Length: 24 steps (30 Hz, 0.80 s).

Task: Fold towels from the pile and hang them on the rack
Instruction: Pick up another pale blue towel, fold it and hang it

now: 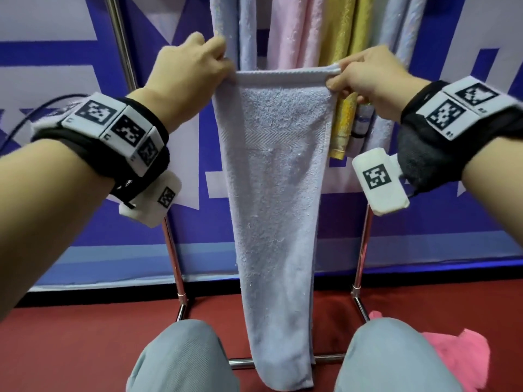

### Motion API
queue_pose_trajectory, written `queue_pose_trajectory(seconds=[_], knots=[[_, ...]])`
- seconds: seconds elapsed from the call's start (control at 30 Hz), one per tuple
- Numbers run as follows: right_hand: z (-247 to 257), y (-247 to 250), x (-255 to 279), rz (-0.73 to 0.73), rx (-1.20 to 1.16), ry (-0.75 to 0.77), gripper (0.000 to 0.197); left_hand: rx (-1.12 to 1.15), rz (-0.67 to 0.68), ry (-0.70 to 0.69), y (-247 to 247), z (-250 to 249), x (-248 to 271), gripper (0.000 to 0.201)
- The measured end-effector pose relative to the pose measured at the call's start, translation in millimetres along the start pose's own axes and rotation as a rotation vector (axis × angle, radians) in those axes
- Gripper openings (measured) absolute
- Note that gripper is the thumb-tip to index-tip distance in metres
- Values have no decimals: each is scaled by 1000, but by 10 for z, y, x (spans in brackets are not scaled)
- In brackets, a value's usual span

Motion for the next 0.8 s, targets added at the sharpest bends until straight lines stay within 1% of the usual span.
queue_pose_trajectory(seconds=[0.03,0.17,0.23,0.3,0.33,0.4,0.43,0.53,0.6,0.63,0.67,0.73,0.8], knots=[[-5,-7,-5,0,5,-3,17,21,21,15,-26,18,1,22],[-28,-5,-37,-3,-9,2,29,61,95,52,-72,53,19,27],[-55,-6,-40,1,-32,-4,27,78,124,63,-63,44,31,28],[-92,-7,-43,-2,-66,-23,20,83,152,79,-68,41,37,27],[-105,-5,-44,-3,-92,-32,21,89,163,85,-76,37,39,27],[-125,4,-46,-10,-148,-53,29,96,179,92,-83,32,41,27],[-126,2,-41,-13,-170,-56,30,98,186,89,-91,32,44,27],[-120,-2,11,-23,-218,-62,26,117,199,79,-130,20,36,23],[-170,-47,68,-10,-273,-105,16,127,228,83,-193,10,48,20],[-210,-67,97,-1,-302,-136,13,131,260,92,-237,1,54,19],[-269,-90,125,9,-323,-175,17,140,319,107,-306,-9,73,18],[-414,-165,199,53,-352,-259,20,228,525,155,-520,-50,162,19],[-576,-271,290,123,-356,-343,18,407,759,245,-733,-120,298,25]])
Point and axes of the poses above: each hand's wrist, its own x-axis away from the middle knuckle, its own y-axis out of the back of the hand, z = x × y, the point moved 10 cm from there along -x, towards the middle knuckle, and after that the axes turned 8 degrees about y, right-handed, at the moved point
